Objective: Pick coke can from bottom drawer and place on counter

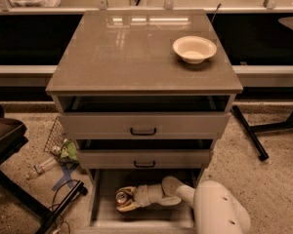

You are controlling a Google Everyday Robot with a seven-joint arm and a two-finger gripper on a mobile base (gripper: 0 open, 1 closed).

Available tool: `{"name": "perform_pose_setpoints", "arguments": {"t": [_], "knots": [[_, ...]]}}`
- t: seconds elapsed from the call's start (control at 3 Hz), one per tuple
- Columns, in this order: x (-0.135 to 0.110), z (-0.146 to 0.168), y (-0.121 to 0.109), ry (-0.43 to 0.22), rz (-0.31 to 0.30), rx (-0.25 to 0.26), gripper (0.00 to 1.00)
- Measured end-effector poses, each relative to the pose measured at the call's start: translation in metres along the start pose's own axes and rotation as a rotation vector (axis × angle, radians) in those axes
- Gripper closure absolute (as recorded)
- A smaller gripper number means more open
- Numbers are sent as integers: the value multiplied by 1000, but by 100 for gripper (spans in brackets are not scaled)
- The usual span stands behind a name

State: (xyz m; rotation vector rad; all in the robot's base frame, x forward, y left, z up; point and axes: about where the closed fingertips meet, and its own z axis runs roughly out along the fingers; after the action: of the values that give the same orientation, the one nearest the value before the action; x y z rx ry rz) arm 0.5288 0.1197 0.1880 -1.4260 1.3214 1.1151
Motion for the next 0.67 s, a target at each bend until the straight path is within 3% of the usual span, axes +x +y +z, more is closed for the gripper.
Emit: {"name": "perform_pose_setpoints", "arguments": {"t": [0.33, 0.67], "knots": [[0, 2, 1, -2, 1, -4, 83], [-1, 5, 3, -4, 2, -7, 100]]}}
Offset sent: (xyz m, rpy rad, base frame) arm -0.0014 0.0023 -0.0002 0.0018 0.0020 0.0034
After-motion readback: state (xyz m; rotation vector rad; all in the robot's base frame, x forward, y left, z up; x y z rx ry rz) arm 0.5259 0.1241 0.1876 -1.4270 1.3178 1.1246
